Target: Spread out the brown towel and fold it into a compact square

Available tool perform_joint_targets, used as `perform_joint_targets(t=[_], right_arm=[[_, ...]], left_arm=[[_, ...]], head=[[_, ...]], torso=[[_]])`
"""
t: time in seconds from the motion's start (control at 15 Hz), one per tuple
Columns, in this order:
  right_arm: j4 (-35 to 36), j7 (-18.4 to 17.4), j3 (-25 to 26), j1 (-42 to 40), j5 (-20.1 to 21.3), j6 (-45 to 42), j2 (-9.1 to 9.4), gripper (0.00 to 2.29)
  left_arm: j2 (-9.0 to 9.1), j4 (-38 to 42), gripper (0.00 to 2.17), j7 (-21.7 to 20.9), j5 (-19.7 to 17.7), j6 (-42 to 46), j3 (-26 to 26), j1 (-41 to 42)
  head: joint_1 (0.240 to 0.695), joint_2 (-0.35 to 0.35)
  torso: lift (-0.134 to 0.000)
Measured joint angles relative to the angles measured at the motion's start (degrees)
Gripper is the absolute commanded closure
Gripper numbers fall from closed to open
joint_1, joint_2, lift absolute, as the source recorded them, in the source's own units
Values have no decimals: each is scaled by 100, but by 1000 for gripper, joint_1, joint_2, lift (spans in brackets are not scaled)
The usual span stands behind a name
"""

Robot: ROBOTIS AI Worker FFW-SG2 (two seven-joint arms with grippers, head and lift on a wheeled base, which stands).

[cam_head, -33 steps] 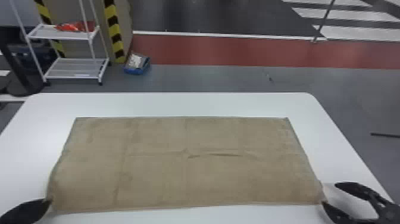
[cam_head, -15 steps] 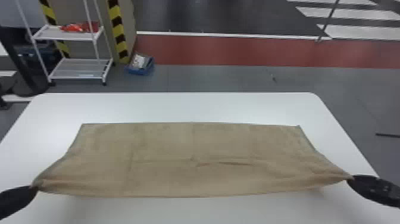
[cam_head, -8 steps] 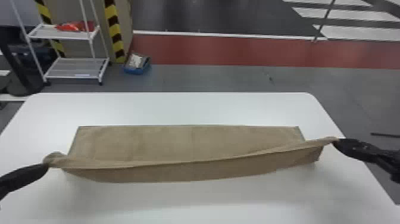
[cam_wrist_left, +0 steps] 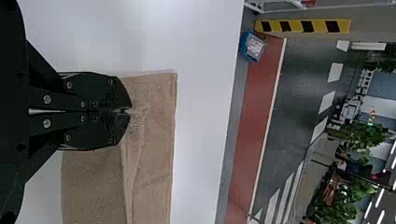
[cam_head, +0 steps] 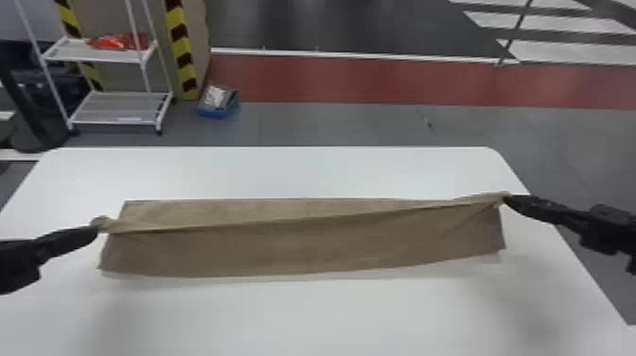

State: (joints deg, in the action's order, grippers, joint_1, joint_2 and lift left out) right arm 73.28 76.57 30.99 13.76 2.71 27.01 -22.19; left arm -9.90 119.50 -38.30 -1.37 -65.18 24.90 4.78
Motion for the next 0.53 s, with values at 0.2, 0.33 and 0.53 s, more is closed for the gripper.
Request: perform_joint_targets(t=[0.2,0.33,0.53], right_arm=[[-256,-55,-174,192,20,-108,-8,1298],[-507,-141,-222,371,72,-170,-38,1298],[-770,-245,-333,481,191,-327,-110,1298]], left_arm=[[-154,-470,1710,105,178,124,-224,-295],[-214,-730,1710,228,192,255,-271,-451],[-259,-989,1713,508,198,431,-450,-639]], head=[[695,-59],[695,-52],[695,-53]], torso=[[-119],[-119],[-119]])
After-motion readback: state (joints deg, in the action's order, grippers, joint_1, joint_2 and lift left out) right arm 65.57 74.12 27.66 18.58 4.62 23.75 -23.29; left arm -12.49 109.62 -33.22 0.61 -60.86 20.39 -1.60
